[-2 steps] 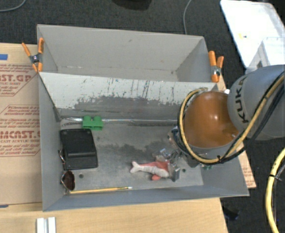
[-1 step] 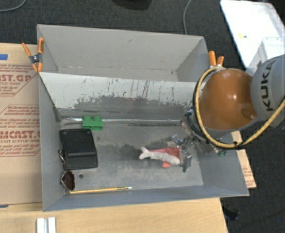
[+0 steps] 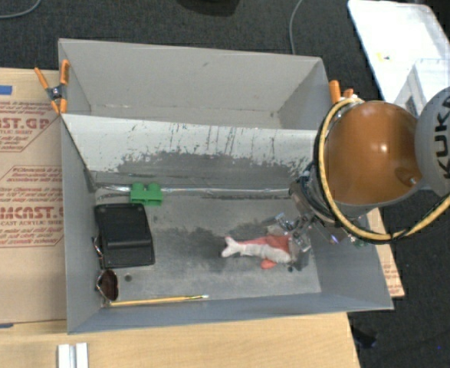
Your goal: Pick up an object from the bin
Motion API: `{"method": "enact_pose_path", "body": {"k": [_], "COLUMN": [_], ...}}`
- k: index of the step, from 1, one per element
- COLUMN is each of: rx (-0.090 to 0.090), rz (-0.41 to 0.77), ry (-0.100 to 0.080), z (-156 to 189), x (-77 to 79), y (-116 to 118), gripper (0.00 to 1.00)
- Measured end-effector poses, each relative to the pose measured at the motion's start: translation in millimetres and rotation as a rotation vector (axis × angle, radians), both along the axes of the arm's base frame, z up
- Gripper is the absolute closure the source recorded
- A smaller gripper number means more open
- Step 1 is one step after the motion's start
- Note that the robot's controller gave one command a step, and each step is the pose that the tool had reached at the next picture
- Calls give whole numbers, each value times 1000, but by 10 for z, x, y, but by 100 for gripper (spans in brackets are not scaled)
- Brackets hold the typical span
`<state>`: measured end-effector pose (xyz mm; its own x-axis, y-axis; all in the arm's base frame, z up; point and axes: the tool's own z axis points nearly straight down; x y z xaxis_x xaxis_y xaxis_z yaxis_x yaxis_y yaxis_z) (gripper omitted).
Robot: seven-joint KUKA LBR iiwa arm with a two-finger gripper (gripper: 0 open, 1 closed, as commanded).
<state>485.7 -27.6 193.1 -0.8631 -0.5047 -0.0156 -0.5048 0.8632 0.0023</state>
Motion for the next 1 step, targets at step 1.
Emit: {"method": "enact_pose_path", "body": {"k": [1], "rx": [1], "rz": [-33], "ry": [-3], "z": [-73], "x": [132], "y": [-30], "gripper": [100]}}
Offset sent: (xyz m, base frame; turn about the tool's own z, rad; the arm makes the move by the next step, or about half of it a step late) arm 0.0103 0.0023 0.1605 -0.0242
